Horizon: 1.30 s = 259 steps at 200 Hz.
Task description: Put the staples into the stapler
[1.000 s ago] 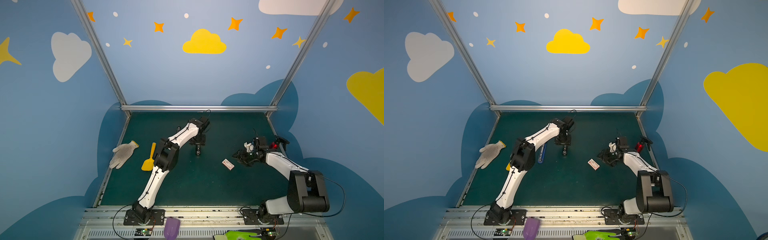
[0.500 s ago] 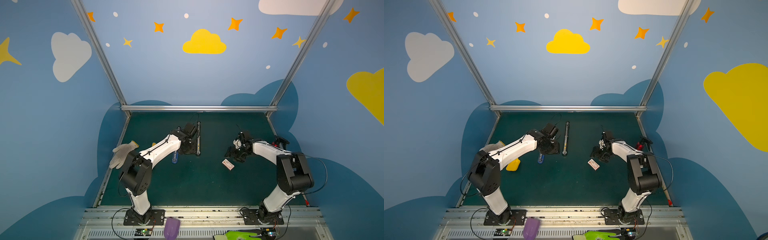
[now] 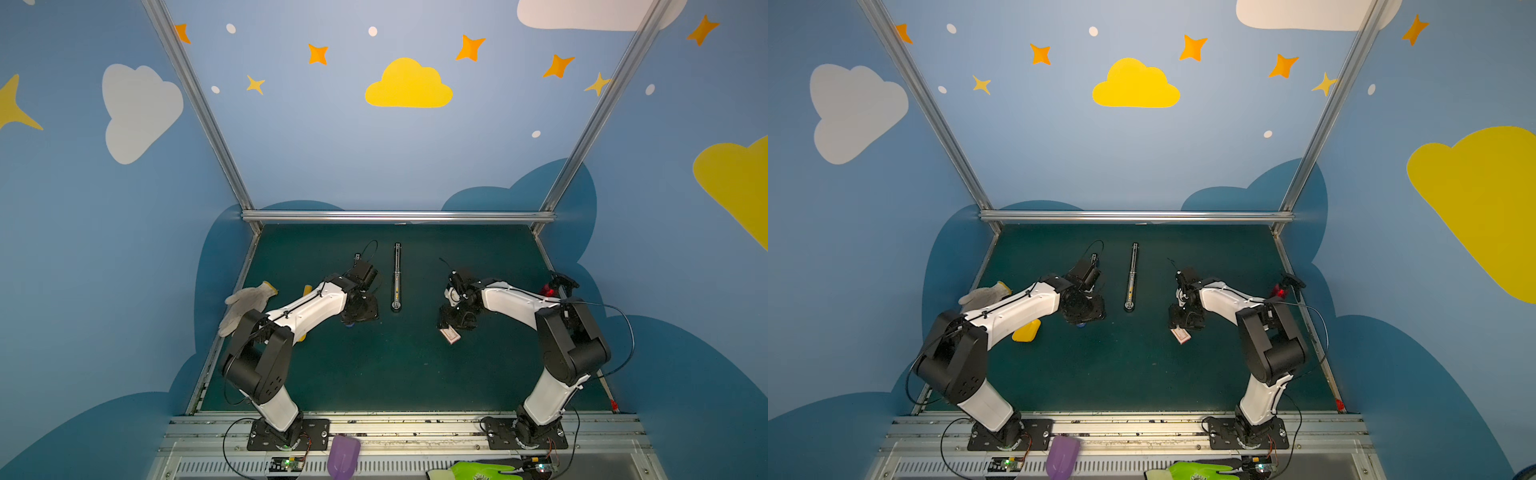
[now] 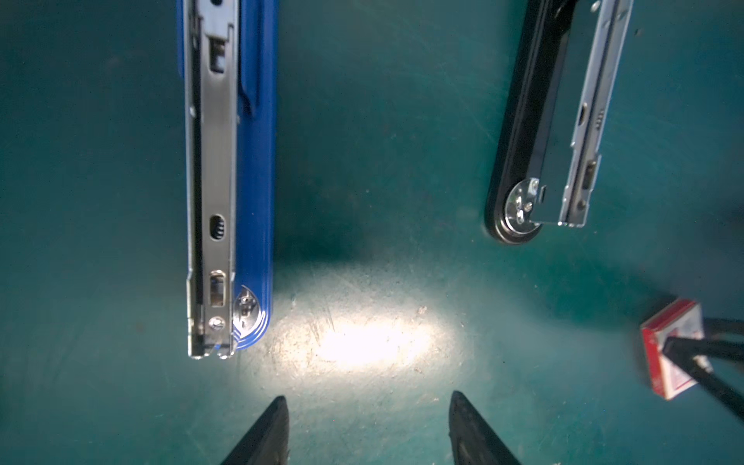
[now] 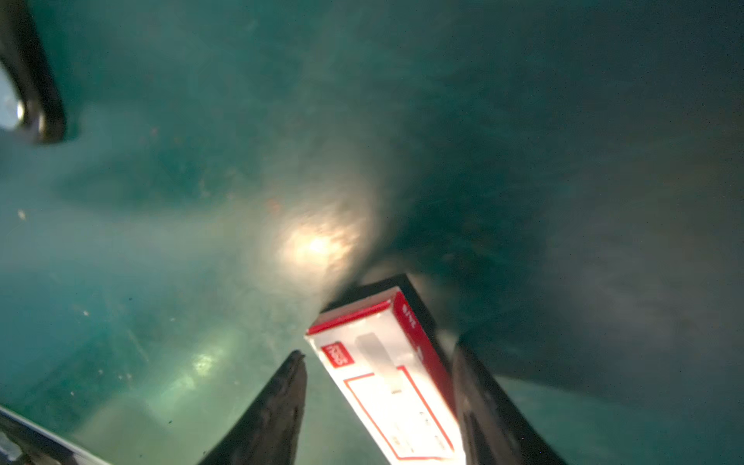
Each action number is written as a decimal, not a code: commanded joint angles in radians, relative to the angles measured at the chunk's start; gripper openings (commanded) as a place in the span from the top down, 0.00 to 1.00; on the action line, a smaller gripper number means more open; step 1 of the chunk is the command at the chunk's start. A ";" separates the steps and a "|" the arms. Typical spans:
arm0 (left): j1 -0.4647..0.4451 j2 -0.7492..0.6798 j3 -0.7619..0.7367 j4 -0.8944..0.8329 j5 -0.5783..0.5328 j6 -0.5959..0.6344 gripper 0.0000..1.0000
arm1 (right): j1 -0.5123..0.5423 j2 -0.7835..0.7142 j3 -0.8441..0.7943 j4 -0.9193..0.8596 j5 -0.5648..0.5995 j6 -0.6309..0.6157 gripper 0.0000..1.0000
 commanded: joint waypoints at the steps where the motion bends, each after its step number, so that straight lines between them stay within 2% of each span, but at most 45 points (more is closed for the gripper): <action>1: 0.008 -0.016 -0.010 0.010 0.004 -0.009 0.37 | 0.081 0.036 -0.029 -0.043 -0.032 0.042 0.46; 29: 0.010 -0.019 -0.012 0.010 0.000 -0.011 0.37 | 0.192 0.062 -0.023 -0.017 -0.030 0.065 0.46; 62: 0.011 -0.033 -0.019 -0.005 -0.005 -0.011 0.37 | 0.321 0.134 0.060 -0.012 -0.046 0.038 0.49; 100: 0.015 -0.092 -0.060 -0.018 -0.017 -0.022 0.37 | 0.407 0.160 0.138 0.010 -0.067 -0.018 0.48; 117: 0.017 -0.124 -0.085 -0.031 -0.030 -0.024 0.37 | 0.423 0.160 0.156 0.034 -0.123 -0.055 0.46; 147: 0.022 -0.180 -0.130 -0.040 -0.013 -0.030 0.37 | 0.416 0.126 0.168 0.014 -0.106 -0.063 0.40; 165: 0.022 -0.202 -0.167 -0.013 0.048 -0.026 0.37 | 0.400 0.058 0.126 0.008 -0.084 -0.057 0.37; 187: 0.017 -0.200 -0.209 0.042 0.180 -0.015 0.39 | 0.387 -0.048 0.045 0.012 -0.070 -0.036 0.35; 210: -0.010 -0.160 -0.210 0.056 0.221 -0.006 0.44 | 0.352 -0.172 -0.075 0.035 -0.071 0.013 0.36; 230: -0.040 -0.084 -0.173 0.035 0.198 0.002 0.48 | 0.333 -0.235 -0.145 0.040 -0.093 0.029 0.38; 259: -0.087 0.025 -0.122 0.039 0.158 0.017 0.49 | 0.333 -0.277 -0.208 0.045 -0.111 0.047 0.41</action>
